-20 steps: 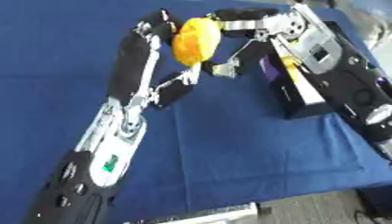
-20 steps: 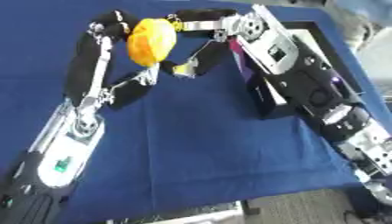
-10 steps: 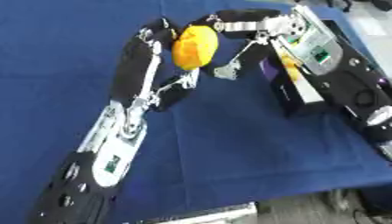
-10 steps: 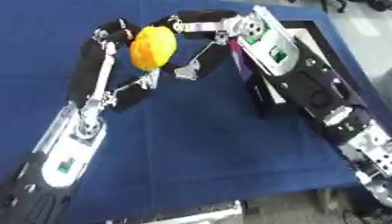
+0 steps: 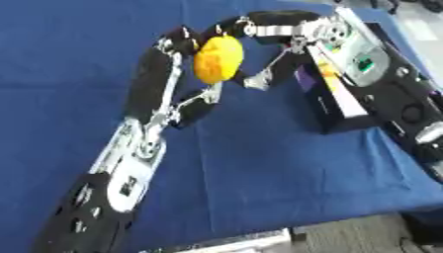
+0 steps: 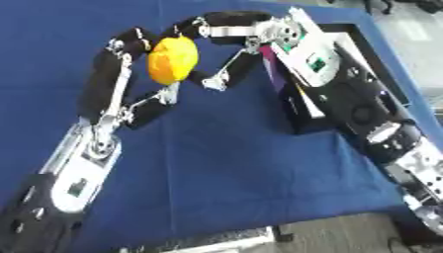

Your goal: Pick up the objects with one hand, pass them to the other hand, and then place them into the box on the other side of the table.

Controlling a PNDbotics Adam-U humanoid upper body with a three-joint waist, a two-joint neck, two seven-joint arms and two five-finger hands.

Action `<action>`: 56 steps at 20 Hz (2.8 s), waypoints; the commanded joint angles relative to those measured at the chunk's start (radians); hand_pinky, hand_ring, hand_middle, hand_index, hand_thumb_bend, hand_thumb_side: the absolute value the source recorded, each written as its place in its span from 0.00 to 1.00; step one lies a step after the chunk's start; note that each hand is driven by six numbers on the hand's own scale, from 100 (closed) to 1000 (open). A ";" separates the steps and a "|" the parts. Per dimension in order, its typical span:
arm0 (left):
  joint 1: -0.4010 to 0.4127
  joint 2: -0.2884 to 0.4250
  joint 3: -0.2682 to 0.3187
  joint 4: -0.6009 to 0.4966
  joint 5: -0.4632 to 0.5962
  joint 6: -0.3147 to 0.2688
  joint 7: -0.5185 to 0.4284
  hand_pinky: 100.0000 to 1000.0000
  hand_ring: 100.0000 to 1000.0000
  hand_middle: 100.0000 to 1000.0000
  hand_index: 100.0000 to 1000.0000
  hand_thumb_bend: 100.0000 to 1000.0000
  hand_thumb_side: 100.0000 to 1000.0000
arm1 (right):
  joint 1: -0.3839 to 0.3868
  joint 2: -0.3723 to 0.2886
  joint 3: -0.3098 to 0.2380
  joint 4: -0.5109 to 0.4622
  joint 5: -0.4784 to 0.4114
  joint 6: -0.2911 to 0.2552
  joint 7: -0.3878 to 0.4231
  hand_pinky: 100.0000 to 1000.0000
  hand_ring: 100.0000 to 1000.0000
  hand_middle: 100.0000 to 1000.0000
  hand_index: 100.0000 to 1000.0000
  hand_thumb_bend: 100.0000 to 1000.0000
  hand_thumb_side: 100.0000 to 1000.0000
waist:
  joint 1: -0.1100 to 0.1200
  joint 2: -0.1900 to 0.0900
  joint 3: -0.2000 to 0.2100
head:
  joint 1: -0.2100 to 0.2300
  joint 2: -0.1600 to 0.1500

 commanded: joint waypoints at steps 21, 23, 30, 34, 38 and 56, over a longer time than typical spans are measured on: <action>-0.002 -0.011 0.017 0.011 -0.006 0.005 0.011 0.70 0.51 0.53 0.52 0.00 0.00 | -0.002 -0.020 -0.029 -0.020 0.008 -0.052 0.022 0.96 1.00 1.00 1.00 0.06 0.28 | 0.001 -0.002 -0.009 | -0.001 -0.002; -0.001 -0.011 0.015 0.009 -0.008 0.002 0.012 0.70 0.51 0.53 0.52 0.00 0.00 | -0.002 -0.019 -0.030 -0.013 0.010 -0.049 0.023 0.96 1.00 1.00 1.00 0.05 0.25 | 0.001 -0.002 -0.008 | -0.002 -0.002; 0.001 -0.009 0.017 0.012 -0.011 0.004 0.013 0.70 0.51 0.53 0.52 0.00 0.00 | 0.001 -0.018 -0.028 -0.019 0.007 -0.060 0.023 0.96 1.00 1.00 1.00 0.06 0.26 | 0.000 -0.002 -0.007 | -0.002 -0.002; 0.000 -0.010 0.019 0.010 -0.010 0.004 0.017 0.70 0.51 0.53 0.52 0.00 0.00 | 0.003 -0.018 -0.027 -0.022 -0.001 -0.070 0.036 0.96 1.00 1.00 1.00 0.05 0.23 | 0.000 -0.002 -0.009 | -0.003 -0.002; 0.000 -0.010 0.021 0.016 -0.012 0.006 0.017 0.70 0.51 0.53 0.52 0.00 0.00 | 0.003 -0.019 -0.023 -0.032 -0.016 -0.070 0.044 0.96 1.00 0.99 1.00 0.03 0.20 | 0.000 -0.002 -0.012 | -0.001 -0.002; -0.003 -0.013 0.022 0.009 -0.012 -0.007 0.027 0.70 0.51 0.53 0.53 0.00 0.01 | 0.001 -0.019 -0.016 -0.049 -0.051 -0.058 0.094 0.95 1.00 0.95 1.00 0.00 0.14 | -0.001 0.002 -0.015 | -0.001 -0.002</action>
